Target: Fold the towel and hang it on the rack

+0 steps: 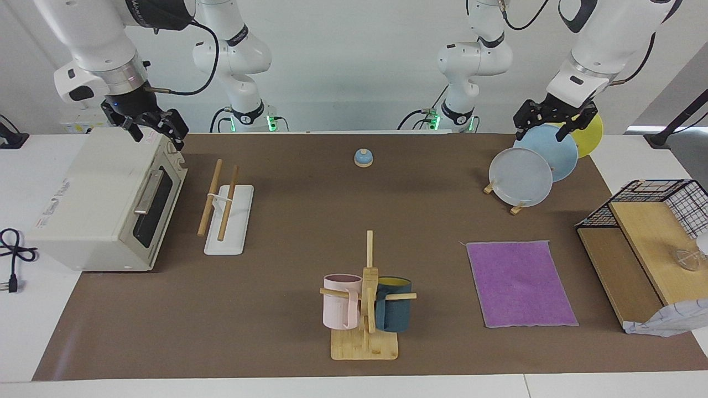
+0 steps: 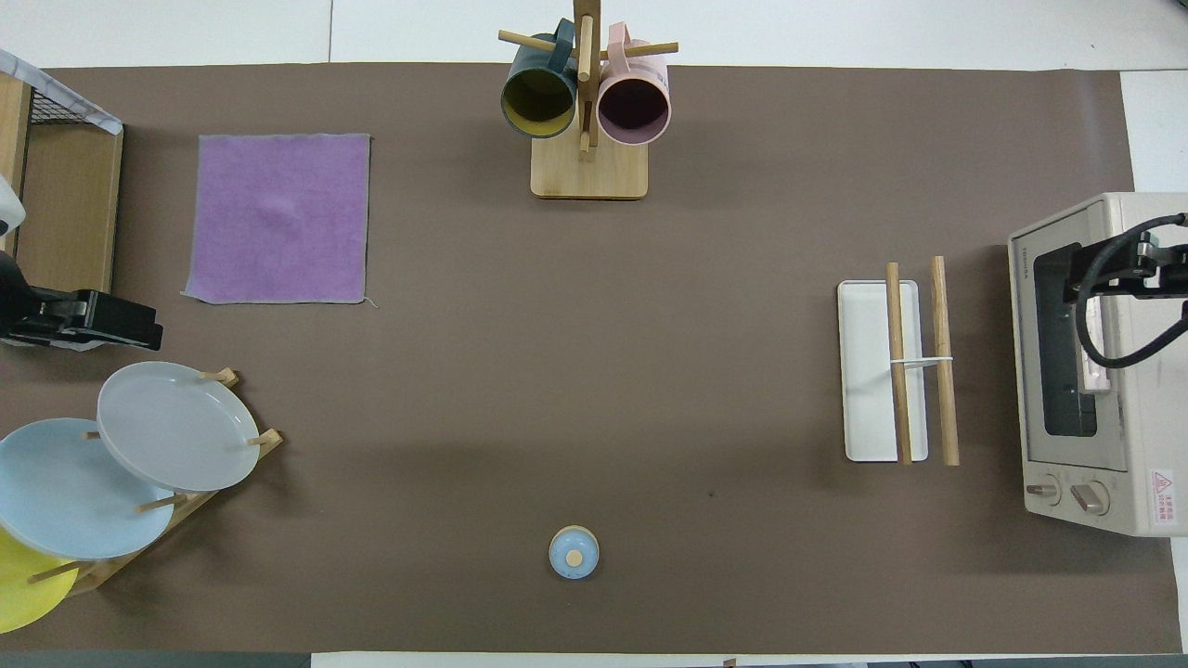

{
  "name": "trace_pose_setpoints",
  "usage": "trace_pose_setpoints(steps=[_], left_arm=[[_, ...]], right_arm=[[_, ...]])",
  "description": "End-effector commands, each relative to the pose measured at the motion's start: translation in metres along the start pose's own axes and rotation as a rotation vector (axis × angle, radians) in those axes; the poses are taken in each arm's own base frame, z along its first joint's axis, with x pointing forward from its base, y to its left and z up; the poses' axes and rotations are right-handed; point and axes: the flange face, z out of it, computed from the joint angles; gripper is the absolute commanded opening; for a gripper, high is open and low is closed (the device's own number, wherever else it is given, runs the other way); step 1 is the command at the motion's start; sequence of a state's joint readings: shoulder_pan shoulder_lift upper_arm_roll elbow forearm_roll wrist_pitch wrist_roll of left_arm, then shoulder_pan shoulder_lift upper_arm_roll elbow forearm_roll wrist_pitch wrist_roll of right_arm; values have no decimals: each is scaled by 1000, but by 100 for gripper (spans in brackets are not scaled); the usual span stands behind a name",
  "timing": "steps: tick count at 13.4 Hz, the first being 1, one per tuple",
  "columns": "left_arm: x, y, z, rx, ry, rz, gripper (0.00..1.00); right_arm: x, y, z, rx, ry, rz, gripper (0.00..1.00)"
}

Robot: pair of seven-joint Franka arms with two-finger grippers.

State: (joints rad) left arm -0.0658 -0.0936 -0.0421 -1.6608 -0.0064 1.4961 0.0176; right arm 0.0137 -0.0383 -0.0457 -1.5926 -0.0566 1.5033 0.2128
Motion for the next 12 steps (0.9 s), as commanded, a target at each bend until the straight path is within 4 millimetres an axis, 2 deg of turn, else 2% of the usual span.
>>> trace_pose_setpoints(steps=[1,7,8,9,12], left_arm=[[0,0,0,14,-4,-10,100],[7,-6,13,9,54,-26,100],[11,-13,20,7,51,-38,100],[17,-30,35,-9,47,-71,100],[55,-61,105,-52,38,-137,100]], right_arm=[[0,2,1,22,-1,-13,100],[0,3,2,22,-3,-12,100],[0,3,1,22,-1,-12,100],[0,3,2,22,-3,-12,100],[0,3,2,21,-4,-12,100]])
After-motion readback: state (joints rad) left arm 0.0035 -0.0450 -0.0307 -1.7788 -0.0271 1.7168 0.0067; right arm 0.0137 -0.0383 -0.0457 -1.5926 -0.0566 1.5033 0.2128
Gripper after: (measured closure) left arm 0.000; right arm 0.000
